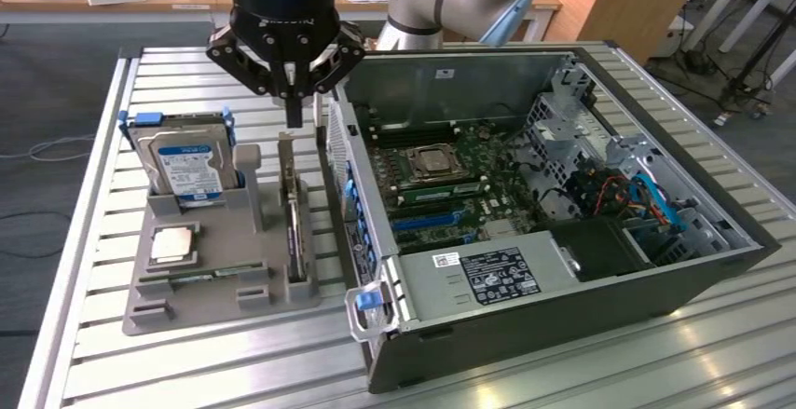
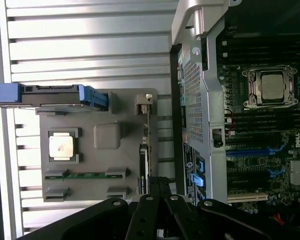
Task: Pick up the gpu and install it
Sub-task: 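Reach for the gpu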
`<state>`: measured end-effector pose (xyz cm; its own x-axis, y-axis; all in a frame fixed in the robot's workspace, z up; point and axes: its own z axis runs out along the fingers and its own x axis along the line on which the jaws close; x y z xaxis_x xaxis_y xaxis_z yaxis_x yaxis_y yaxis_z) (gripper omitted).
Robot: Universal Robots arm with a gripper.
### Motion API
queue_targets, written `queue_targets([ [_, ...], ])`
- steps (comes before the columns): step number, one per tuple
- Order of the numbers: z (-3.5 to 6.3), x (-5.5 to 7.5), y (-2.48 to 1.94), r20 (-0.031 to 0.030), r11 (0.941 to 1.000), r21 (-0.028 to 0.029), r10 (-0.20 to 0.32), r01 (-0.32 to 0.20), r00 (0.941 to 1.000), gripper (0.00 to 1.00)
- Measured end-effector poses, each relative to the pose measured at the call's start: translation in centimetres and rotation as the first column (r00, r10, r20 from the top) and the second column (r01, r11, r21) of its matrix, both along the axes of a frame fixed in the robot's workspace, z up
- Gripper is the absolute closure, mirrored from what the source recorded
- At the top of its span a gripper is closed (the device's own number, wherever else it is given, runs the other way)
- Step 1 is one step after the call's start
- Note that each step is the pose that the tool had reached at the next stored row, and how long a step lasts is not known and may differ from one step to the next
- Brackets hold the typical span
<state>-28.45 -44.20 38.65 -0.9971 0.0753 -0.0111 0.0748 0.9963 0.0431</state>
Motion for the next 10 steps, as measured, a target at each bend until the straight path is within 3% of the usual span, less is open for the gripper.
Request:
queue_targets([
  [10,0.00,-0.01,0.00,-0.0001,1.0000,0.0000,0.000,0.000,1.0000,0.89],
])
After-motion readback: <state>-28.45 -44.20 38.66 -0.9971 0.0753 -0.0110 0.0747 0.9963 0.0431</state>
